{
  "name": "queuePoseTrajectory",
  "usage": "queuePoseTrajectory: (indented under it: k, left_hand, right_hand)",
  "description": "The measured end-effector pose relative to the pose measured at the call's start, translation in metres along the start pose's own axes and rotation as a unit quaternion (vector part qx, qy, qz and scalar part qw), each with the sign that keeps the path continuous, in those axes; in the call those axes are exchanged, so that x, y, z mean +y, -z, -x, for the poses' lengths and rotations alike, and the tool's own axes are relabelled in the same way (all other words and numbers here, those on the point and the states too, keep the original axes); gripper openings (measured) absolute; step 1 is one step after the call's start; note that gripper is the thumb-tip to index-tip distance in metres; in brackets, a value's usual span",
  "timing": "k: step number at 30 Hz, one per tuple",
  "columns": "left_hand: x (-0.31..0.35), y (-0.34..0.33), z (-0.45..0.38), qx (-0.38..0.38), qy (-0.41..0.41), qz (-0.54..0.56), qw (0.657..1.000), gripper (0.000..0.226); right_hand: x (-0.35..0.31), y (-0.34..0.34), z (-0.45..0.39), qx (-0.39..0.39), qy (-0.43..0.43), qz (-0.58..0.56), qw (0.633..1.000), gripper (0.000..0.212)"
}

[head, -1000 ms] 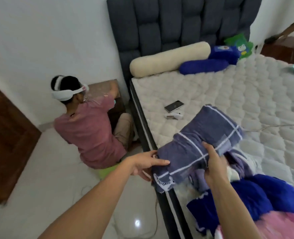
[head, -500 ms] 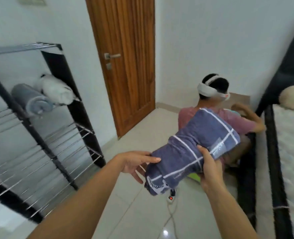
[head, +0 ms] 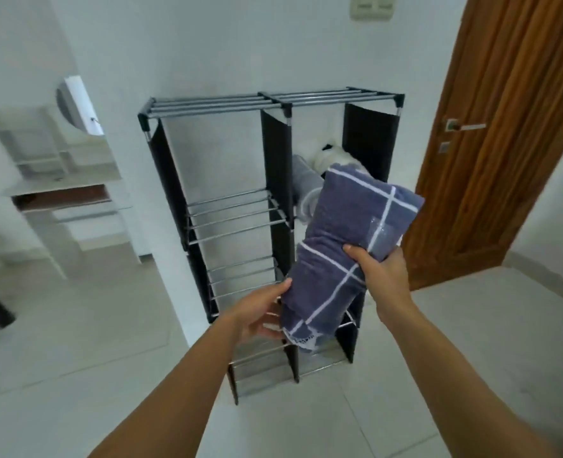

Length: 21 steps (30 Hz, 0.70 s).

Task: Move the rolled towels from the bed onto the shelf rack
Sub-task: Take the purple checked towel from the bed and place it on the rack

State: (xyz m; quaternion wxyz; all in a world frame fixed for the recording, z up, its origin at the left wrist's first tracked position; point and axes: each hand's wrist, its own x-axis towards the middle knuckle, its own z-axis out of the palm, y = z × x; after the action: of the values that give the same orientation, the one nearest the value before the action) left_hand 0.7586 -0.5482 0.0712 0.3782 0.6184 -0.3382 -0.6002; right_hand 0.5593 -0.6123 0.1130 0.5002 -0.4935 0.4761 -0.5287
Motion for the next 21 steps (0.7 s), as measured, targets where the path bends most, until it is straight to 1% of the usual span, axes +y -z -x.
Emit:
queuePoseTrajectory:
  k: [2,4,8,10,12,14,17,21]
  left_hand:
    - [0.005,0.029,-0.011,0.046,-0.023,0.033,0.998,0.045]
    - [0.011,0.058,-0.028,0.093,-0.037,0.063,0.993,0.052]
    - [0.027,0.096,-0.065,0.197,-0.051,0.126,0.971,0.056]
    - [0.038,0.105,-0.083,0.224,-0.049,0.137,0.964,0.051]
    - [0.048,0.111,-0.099,0.245,-0.056,0.157,0.955,0.043]
    - [0.059,0.118,-0.111,0.254,-0.053,0.174,0.95,0.038]
    - [0.074,0.13,-0.126,0.245,-0.056,0.19,0.949,0.031]
    - [0.103,0.148,-0.145,0.199,-0.039,0.151,0.967,0.029]
  right_hand:
    - [-0.009,-0.042,-0.034,-0.061,0.01,0.021,0.998,0.075]
    - [-0.015,-0.082,-0.068,-0.113,0.017,0.031,0.993,0.086]
    - [-0.012,-0.153,-0.13,-0.203,0.001,0.059,0.977,0.095]
    - [-0.007,-0.182,-0.158,-0.234,-0.016,0.072,0.969,0.092]
    - [-0.003,-0.208,-0.187,-0.253,-0.027,0.079,0.964,0.082]
    - [-0.003,-0.228,-0.21,-0.266,-0.054,0.082,0.959,0.077]
    - [-0.002,-0.252,-0.236,-0.262,-0.073,0.092,0.958,0.08]
    - [-0.005,-0.275,-0.263,-0.255,-0.063,0.095,0.96,0.08]
